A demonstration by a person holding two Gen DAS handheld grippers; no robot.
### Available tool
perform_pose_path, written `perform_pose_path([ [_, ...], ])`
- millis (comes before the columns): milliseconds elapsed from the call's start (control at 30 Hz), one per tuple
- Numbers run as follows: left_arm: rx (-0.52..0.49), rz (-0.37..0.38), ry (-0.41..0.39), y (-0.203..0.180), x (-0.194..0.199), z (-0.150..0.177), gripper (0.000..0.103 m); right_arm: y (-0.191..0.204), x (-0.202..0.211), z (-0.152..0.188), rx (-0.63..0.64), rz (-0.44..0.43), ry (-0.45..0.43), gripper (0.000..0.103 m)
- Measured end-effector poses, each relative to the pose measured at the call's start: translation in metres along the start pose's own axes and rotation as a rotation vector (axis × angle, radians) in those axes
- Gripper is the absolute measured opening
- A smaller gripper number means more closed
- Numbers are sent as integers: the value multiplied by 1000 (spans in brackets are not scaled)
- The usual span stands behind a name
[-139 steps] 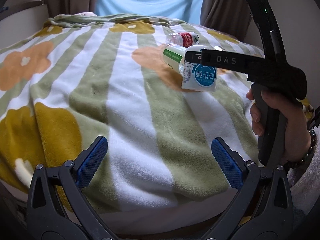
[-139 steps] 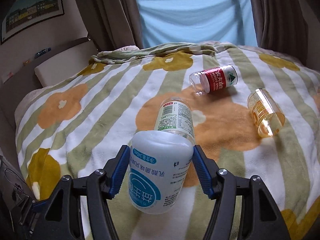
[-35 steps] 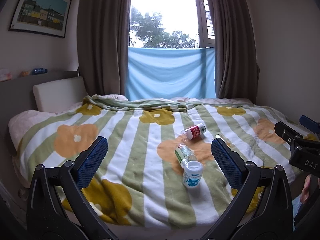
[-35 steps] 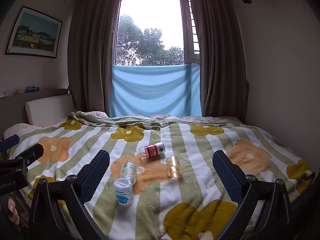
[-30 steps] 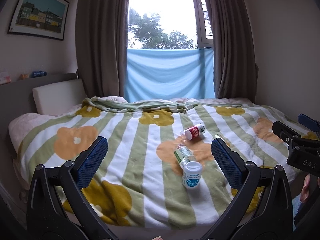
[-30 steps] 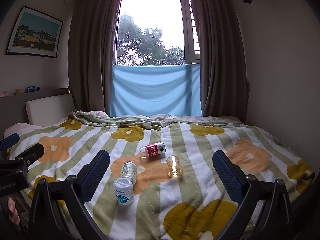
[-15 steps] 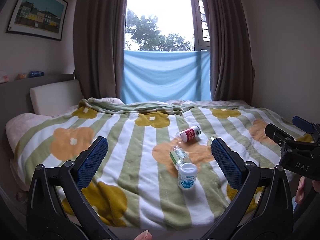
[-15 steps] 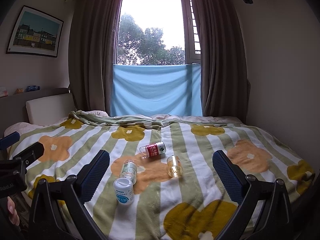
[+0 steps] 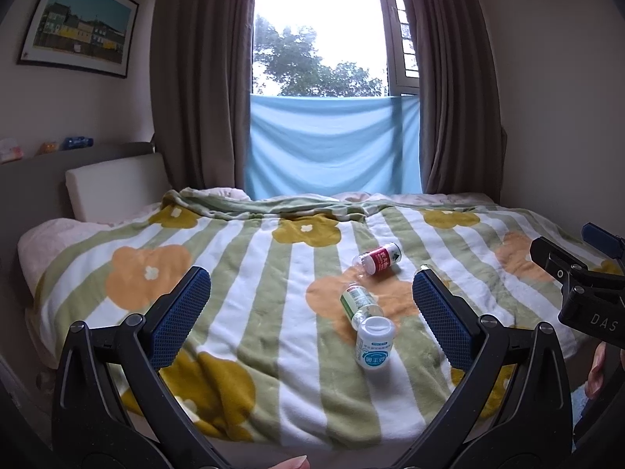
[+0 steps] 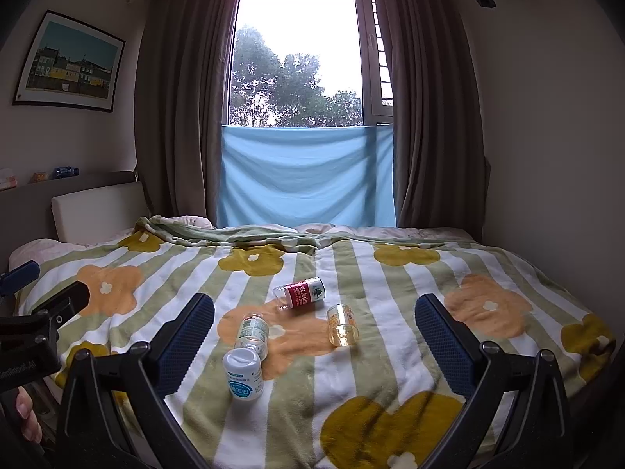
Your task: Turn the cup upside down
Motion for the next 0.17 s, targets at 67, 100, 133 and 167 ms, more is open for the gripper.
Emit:
perform_pose_path([
  [67,9,6,-3,1,0,0,103,-1,0,0,0,-1,0,103],
  [100,11,8,-5,2,1,0,103,0,0,0,1,0,0,103],
  [133,11,7,-6,2,0,0,103,-1,-1,0,0,-1,0,103],
  [167,10,7,-5,2,0,0,103,-1,-1,0,0,-1,0,103],
])
Point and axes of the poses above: each gripper's, at about its wrist camera, not at the fingertips, and x roughly against the way its jaws point, y to its left, z to its underside, the point moved 3 cm from there along -x, roughly the way its jaws point, and after that the axes turned 2 degrees about x, right-handed, at the moved point
